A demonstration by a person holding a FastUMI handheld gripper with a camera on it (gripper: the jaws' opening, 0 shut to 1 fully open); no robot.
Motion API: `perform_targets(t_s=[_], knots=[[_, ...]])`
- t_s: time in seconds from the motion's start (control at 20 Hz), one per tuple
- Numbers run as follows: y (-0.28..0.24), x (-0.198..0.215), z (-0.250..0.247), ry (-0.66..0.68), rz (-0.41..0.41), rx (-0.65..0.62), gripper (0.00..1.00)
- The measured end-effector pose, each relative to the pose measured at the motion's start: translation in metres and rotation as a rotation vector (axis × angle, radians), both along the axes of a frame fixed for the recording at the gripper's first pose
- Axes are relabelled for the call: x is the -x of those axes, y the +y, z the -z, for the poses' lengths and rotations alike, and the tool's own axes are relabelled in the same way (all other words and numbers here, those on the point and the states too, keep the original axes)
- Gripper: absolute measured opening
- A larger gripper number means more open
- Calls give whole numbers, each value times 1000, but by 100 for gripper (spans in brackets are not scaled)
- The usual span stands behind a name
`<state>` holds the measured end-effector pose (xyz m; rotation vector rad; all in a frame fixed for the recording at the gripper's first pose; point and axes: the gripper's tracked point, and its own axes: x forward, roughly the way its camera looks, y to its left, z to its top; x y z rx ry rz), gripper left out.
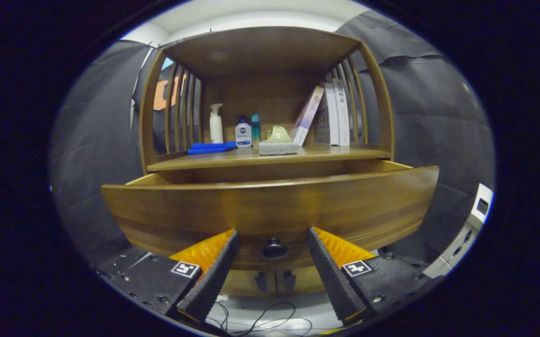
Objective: Pull open the drawer, take out the items inside it, and place them on the countertop above the cabinet.
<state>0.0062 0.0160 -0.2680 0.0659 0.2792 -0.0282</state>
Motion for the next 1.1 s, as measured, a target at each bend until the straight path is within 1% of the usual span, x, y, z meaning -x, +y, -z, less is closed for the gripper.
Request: perform_targets(t_s=[0.15, 0.25, 0.6, 1.1], knots=[[3, -3, -5, 8, 6, -21, 97], [2, -6, -1, 12, 5, -7, 97], [-2, -34, -3, 10, 0, 0, 97], [-5, -45, -5, -1, -7, 17, 97]])
